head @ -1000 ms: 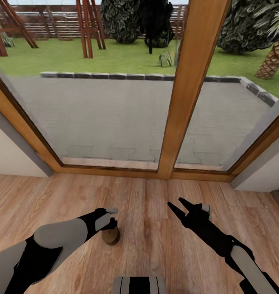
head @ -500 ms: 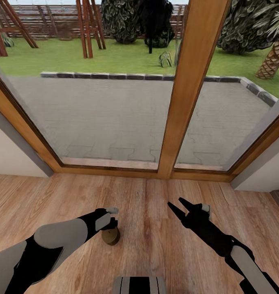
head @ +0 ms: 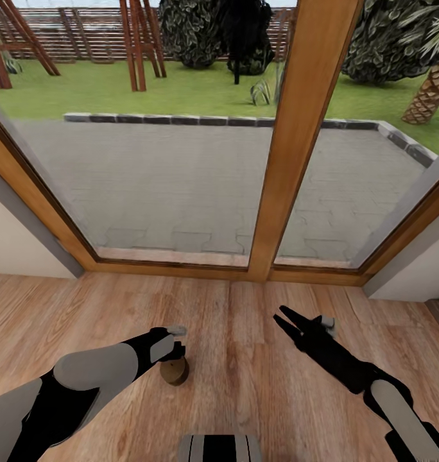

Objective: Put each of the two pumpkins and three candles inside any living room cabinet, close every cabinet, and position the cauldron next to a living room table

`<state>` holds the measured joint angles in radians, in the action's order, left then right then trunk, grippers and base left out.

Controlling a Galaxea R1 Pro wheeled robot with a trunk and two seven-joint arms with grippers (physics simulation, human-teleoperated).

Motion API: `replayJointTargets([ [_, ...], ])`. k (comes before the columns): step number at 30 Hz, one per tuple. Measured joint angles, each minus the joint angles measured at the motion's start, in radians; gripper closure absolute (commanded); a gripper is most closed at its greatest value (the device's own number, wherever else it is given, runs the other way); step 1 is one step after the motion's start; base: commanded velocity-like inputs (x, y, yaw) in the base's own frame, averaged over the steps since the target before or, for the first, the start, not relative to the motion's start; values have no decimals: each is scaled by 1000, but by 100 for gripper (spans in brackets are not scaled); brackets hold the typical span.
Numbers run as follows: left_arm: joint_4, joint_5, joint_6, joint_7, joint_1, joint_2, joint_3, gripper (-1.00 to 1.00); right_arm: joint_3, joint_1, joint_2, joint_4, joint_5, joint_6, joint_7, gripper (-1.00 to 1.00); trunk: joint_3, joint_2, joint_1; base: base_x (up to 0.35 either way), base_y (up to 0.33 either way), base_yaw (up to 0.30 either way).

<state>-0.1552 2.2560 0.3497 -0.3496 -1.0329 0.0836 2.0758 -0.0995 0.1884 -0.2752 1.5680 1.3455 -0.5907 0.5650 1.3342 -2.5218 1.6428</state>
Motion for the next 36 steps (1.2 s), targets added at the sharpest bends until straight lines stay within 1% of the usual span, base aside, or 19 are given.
replayJointTargets([
  [1, 0, 0, 0, 0, 0, 0, 0, -100, 11, 21, 0, 1, 2, -4, -52, -100, 0, 0, 0, 0, 0, 0],
  [2, 0, 0, 0, 0, 0, 1, 0, -100, 19, 64, 0, 1, 11, -9, -113, -100, 0, 0, 0, 0, 0, 0],
  [3, 0, 0, 0, 0, 0, 1, 0, -100, 24, 123, 0, 1, 30, -18, -189, -100, 0, 0, 0, 0, 0, 0],
  [5, 0, 0, 0, 0, 0, 0, 0, -100, 28, 178, 0, 1, 52, -29, -262, -100, 0, 0, 0, 0, 0, 0],
  [6, 0, 0, 0, 0, 0, -1, 0, -100, 30, 218, 0, 1, 83, -39, -333, -100, 0, 0, 0, 0, 0, 0],
  [7, 0, 0, 0, 0, 0, -1, 0, -100, 32, 258, 3, 2, 136, -49, -446, -100, 0, 0, 0, 0, 0, 0],
  [8, 0, 0, 0, 0, 0, -2, 0, -100, 32, 274, 8, 2, 163, -53, -520, -100, 0, 0, 0, 0, 0, 0],
  [10, 0, 0, 0, 0, 0, -3, 0, -100, 32, 291, 37, 1, 181, -58, -632, -100, 0, 0, 0, 0, 0, 0],
  [11, 0, 0, 0, 0, 0, -3, 0, -100, 32, 293, 46, 0, 184, -59, -655, -100, 0, 0, 0, 0, 0, 0],
  [13, 0, 0, 0, 0, 0, -7, 1, -100, 30, 298, 74, 0, 193, -62, -720, -100, 0, 0, 0, 0, 0, 0],
  [15, 0, 0, 0, 0, 0, -13, 1, -100, 19, 300, 84, 0, 196, -72, -743, -100, 0, 0, 0, 0, 0, 0],
  [16, 0, 0, 0, 0, 0, -18, 1, -100, -2, 301, 89, 0, 198, -91, -754, -100, 0, 0, 0, 0, 0, 0],
  [19, 0, 0, -1, 0, 0, -24, 1, -100, -36, 302, 94, 0, 198, -114, -757, -100, 0, 0, 0, 0, 0, 0],
  [23, 0, -1, -10, 0, 0, -26, 5, -100, -52, 302, 96, 0, 199, -123, -746, -100, 0, 0, 0, 0, 0, 0],
  [25, 0, 0, -20, 0, 0, -27, 14, -100, -56, 301, 95, 0, 201, -137, -740, -100, 0, 0, 0, 0, 0, 0],
  [27, 0, 0, -26, 0, 0, -31, 20, -100, -51, 301, 94, 0, 204, -203, -730, -100, 0, 0, 0, 0, 0, 0],
  [28, 0, 0, -27, 0, 0, -32, 20, -100, -49, 300, 94, 0, 205, -213, -729, -100, 0, 0, 0, 0, 0, 0],
  [31, 0, 0, -28, 0, 0, -32, 21, -100, -46, 300, 94, 0, 206, -229, -727, -100, 0, 0, 0, 0, 0, 0],
  [36, 0, 0, -28, 0, 0, -30, 23, -100, -43, 300, 95, 0, 206, -231, -727, -100, 0, 0, 0, 0, 0, 0],
])
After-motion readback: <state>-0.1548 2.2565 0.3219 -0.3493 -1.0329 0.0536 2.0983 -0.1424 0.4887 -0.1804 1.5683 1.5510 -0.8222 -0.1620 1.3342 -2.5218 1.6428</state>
